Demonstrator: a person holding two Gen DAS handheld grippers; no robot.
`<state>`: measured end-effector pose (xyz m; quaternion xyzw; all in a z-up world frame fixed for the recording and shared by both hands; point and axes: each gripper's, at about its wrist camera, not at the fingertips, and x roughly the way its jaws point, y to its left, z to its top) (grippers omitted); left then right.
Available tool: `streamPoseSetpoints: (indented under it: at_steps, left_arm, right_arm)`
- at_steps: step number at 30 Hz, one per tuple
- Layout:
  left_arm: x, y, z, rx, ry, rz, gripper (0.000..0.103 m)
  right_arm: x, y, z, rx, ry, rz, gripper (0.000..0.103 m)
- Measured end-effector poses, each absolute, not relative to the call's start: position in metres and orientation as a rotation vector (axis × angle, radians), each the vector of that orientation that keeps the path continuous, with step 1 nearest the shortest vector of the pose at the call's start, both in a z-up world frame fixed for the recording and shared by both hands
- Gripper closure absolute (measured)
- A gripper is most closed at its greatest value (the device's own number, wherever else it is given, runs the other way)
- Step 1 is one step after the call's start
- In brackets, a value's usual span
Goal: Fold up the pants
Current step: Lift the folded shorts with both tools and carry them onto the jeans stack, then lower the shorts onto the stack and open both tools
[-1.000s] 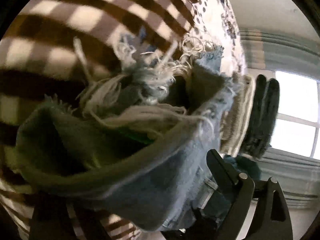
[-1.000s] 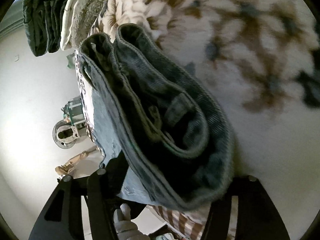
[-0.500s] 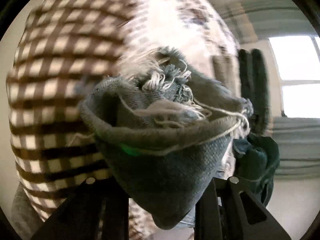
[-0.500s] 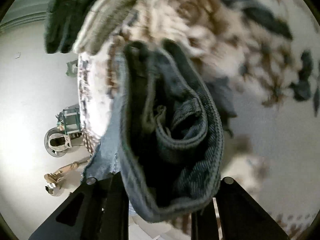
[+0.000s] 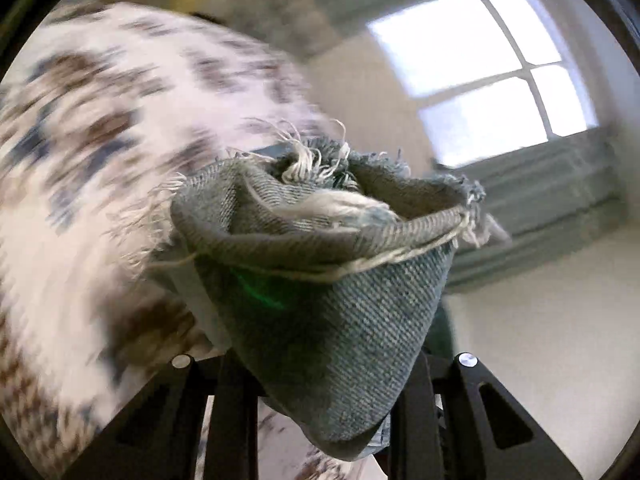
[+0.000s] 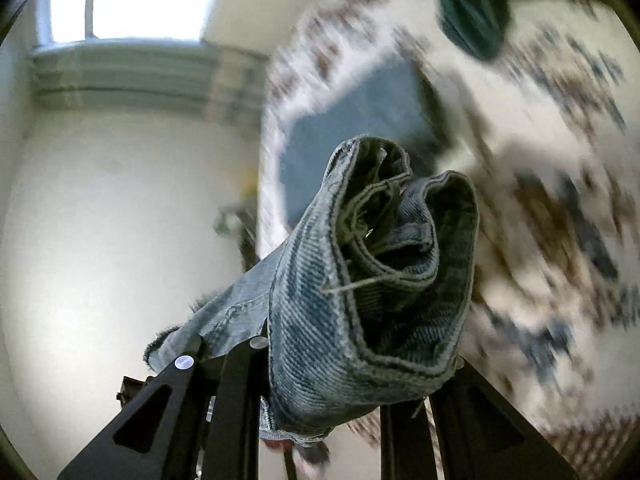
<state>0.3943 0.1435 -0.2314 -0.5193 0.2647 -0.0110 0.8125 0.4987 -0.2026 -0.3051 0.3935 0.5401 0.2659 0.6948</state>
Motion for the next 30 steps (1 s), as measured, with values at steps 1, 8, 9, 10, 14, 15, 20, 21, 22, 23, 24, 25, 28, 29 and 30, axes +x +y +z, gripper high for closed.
streamPoseSetpoints:
  at_steps: [1, 8, 9, 10, 14, 15, 20, 21, 22, 23, 24, 25, 28, 29, 30]
  left_arm:
    - [0.420, 0.154, -0.222, -1.083, 0.557, -0.053, 0.083]
    - [0.585, 0.209, -0.243, -0.981, 0.603, -0.173, 0.083]
    - [0.604, 0.217, -0.257, -0.975, 0.622, -0.173, 0.083]
    - [0.619, 0.221, -0.274, -0.972, 0.654, -0.184, 0.083]
    - [0.648, 0.227, -0.349, -0.965, 0.842, -0.142, 0.083]
    - [0.646, 0.228, -0.364, -0.977, 0.872, -0.149, 0.083]
    - [0.629, 0.233, -0.396, -1.038, 0.991, -0.148, 0.078]
    - [0.624, 0.234, -0.395, -1.057, 0.996, -0.147, 0.078]
    - [0.616, 0.236, -0.396, -1.077, 1.002, -0.141, 0.076]
    - [0.608, 0.235, -0.392, -1.088, 1.007, -0.134, 0.075]
    - [0.600, 0.234, -0.387, -1.095, 1.005, -0.131, 0.075]
    - [0.596, 0.234, -0.384, -1.095, 1.010, -0.125, 0.074]
    - [0.582, 0.233, -0.378, -1.068, 1.038, -0.118, 0.070]
    - [0.581, 0.234, -0.378, -1.050, 1.050, -0.117, 0.069]
    - [0.580, 0.235, -0.375, -1.041, 1.057, -0.117, 0.067]
  right_arm:
    - [0.514, -0.195, -0.290, 0.886, 1.160, 0.589, 0.085]
    - [0.644, -0.137, -0.263, 0.872, 0.921, 0.518, 0.085]
    - [0.659, -0.132, -0.275, 0.876, 0.920, 0.497, 0.085]
    - [0.674, -0.127, -0.294, 0.884, 0.925, 0.478, 0.085]
    - [0.692, -0.114, -0.376, 0.894, 1.047, 0.366, 0.085]
    - [0.691, -0.113, -0.388, 0.890, 1.063, 0.351, 0.085]
    - [0.677, -0.118, -0.423, 0.917, 1.105, 0.313, 0.084]
    - [0.679, -0.121, -0.427, 0.926, 1.122, 0.320, 0.082]
    - [0.675, -0.123, -0.428, 0.936, 1.141, 0.327, 0.081]
    - [0.673, -0.125, -0.430, 0.946, 1.158, 0.329, 0.079]
    - [0.672, -0.127, -0.431, 0.947, 1.169, 0.325, 0.075]
    - [0.671, -0.127, -0.430, 0.942, 1.182, 0.318, 0.073]
    - [0.659, -0.136, -0.429, 0.942, 1.195, 0.297, 0.073]
    - [0.656, -0.138, -0.427, 0.937, 1.199, 0.286, 0.072]
    - [0.651, -0.140, -0.423, 0.926, 1.201, 0.278, 0.071]
